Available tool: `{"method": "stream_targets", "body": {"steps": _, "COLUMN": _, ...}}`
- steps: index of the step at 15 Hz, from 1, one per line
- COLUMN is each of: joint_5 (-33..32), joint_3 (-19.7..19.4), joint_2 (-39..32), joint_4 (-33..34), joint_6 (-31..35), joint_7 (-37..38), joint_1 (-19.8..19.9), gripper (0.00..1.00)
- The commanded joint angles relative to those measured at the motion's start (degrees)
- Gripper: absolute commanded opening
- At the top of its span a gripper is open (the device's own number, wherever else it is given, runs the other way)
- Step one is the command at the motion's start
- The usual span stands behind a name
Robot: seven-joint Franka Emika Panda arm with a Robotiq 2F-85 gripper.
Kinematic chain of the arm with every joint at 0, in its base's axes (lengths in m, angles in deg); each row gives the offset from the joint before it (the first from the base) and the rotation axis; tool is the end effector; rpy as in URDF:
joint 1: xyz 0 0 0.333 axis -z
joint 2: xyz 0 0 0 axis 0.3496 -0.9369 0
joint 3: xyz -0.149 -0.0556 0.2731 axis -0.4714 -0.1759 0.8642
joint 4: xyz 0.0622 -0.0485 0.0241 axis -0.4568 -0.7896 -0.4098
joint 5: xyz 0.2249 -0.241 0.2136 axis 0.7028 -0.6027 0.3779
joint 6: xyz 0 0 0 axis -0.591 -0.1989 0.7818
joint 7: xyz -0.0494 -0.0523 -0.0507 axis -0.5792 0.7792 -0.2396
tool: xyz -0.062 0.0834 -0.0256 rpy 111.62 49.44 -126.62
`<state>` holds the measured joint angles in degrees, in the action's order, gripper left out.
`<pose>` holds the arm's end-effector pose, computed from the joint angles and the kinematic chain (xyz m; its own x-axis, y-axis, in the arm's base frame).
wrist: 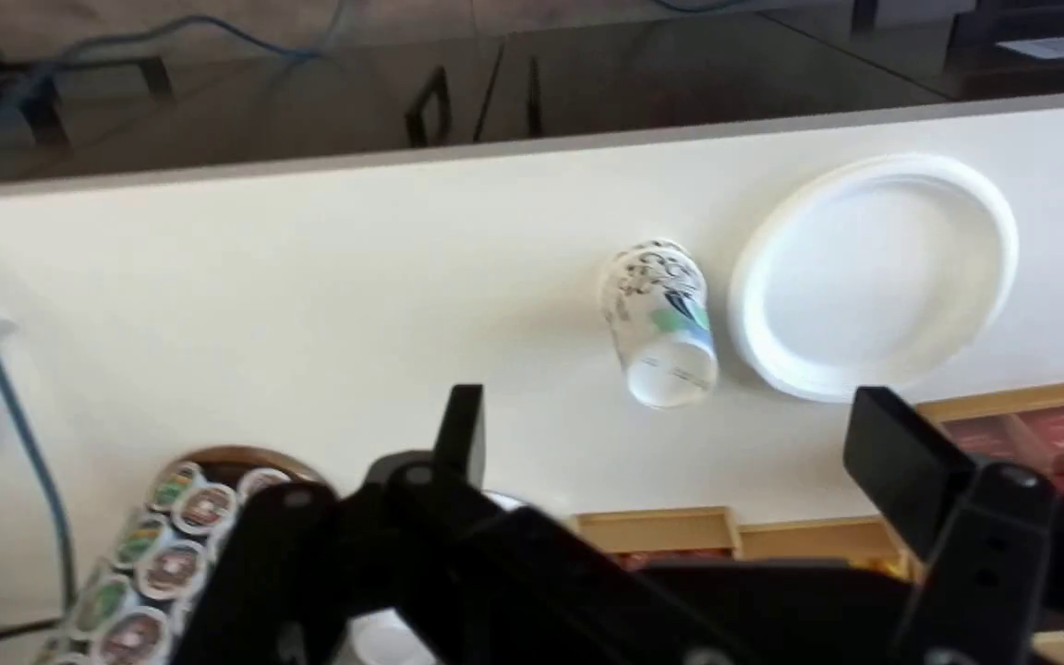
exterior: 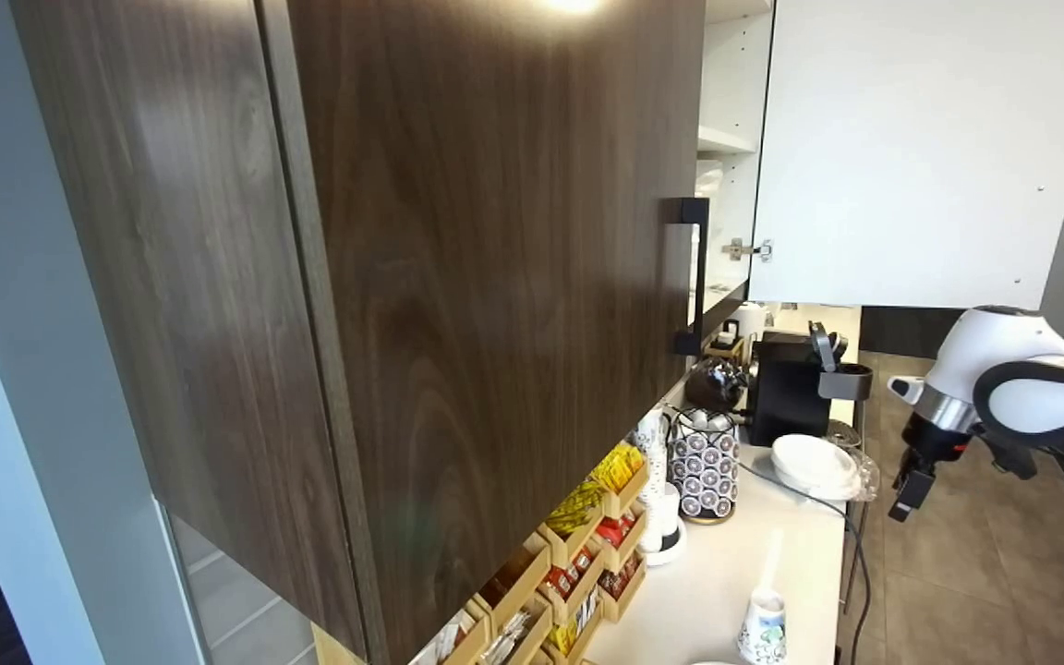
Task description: Unstack the two coffee cups on the counter
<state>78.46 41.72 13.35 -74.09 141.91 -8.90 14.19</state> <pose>0.3342 -0.0381 0.4419 0.8986 0.3812 0.2174 0.3858 -0.9223 0.0225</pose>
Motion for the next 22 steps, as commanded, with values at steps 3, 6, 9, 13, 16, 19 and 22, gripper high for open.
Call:
{"method": "stream_targets", "body": {"steps": 3, "joint_5": 10.1, "joint_3": -0.5, "joint_2": -17.1, "joint_4": 2.3, "joint_6": 13.0, "joint_7": -11.4, "joint_1": -13.3, "gripper": 1.0}}
{"method": "stream_targets", "body": {"steps": 6, "joint_5": 11.4, "joint_3": 2.6, "joint_2": -15.9, "joint_4": 1.4, "joint_6": 11.3, "joint_7": -11.1, "joint_1": -11.3, "gripper": 1.0}}
{"method": "stream_targets", "body": {"steps": 9, "joint_5": 12.4, "joint_3": 3.1, "joint_2": -20.1, "joint_4": 3.2, "joint_6": 11.7, "joint_7": -12.5, "joint_1": -11.9, "gripper": 1.0}}
{"method": "stream_targets", "body": {"steps": 13, "joint_5": 14.6, "joint_3": 3.2, "joint_2": -21.9, "joint_4": 3.4, "joint_6": 13.7, "joint_7": -12.3, "joint_1": -12.7, "gripper": 1.0}}
{"method": "stream_targets", "body": {"steps": 16, "joint_5": 17.2, "joint_3": 6.3, "joint_2": -26.0, "joint_4": 2.8, "joint_6": 20.0, "joint_7": -8.9, "joint_1": -12.6, "gripper": 1.0}}
{"method": "stream_targets", "body": {"steps": 19, "joint_5": 16.5, "joint_3": 9.3, "joint_2": -31.4, "joint_4": 3.4, "joint_6": 25.2, "joint_7": -4.7, "joint_1": -11.3, "gripper": 1.0}}
{"method": "stream_targets", "body": {"steps": 22, "joint_5": 14.2, "joint_3": 11.5, "joint_2": -36.5, "joint_4": 4.2, "joint_6": 28.7, "joint_7": -0.5, "joint_1": -8.9, "gripper": 1.0}}
